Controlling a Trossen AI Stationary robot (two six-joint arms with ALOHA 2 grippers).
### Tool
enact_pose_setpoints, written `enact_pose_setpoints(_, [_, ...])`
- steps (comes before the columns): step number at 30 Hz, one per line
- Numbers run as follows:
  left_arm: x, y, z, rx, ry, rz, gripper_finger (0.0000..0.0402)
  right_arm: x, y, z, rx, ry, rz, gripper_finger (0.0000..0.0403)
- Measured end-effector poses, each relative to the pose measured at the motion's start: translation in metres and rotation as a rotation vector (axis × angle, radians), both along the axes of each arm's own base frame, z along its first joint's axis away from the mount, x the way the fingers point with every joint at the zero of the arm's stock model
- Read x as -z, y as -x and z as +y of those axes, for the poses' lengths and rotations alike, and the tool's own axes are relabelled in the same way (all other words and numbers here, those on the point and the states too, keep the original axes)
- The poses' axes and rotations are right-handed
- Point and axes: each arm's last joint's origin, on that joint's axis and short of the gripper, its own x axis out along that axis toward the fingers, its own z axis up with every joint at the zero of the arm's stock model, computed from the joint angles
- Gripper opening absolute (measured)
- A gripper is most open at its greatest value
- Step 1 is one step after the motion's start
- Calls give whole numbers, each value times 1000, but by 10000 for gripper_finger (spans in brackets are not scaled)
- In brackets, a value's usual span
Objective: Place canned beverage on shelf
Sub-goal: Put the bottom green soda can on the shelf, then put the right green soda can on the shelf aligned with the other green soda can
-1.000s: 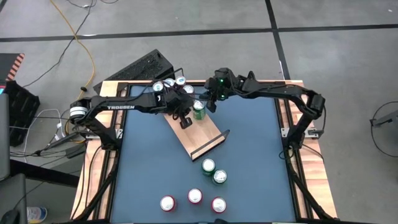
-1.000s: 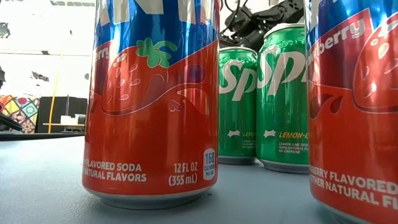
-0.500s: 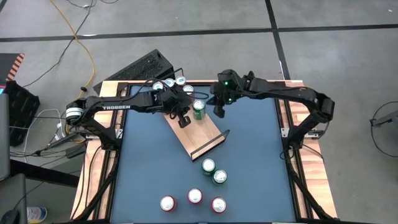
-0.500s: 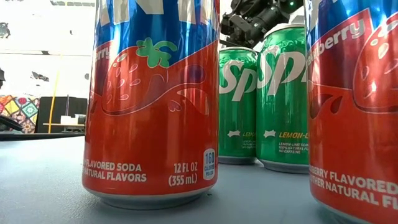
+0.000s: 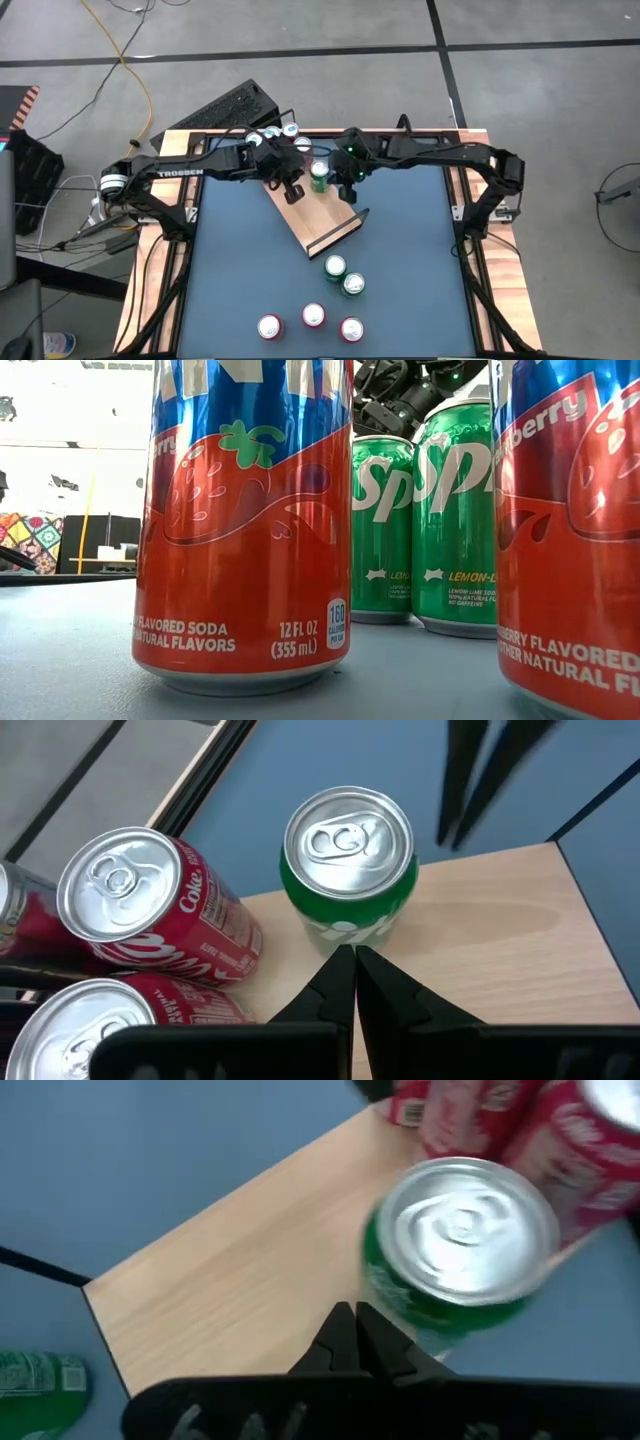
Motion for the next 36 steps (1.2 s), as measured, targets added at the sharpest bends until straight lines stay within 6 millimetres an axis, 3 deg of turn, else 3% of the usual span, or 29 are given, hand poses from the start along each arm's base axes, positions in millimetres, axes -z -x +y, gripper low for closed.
enact_pose_setpoints(13, [0, 0, 1, -23, -6, 2, 0, 14, -7, -14, 23, 32, 7, 0])
enact_pose_setpoints(19, [0, 1, 0, -23, 4, -4, 0, 5, -2, -11, 21, 33, 0, 0])
enact_pose_setpoints(25, [-23, 9, -6, 63, 75, -91, 0, -39, 16, -3, 16, 39, -17, 0])
enact_pose_setpoints(29, [-46, 17, -19, 248, 126, -147, 11, -85, 41, 7, 7, 55, -49, 0])
enact_pose_setpoints(36, [-78, 28, -70, 557, 120, -167, 103, -143, 88, 28, 2, 79, -119, 6])
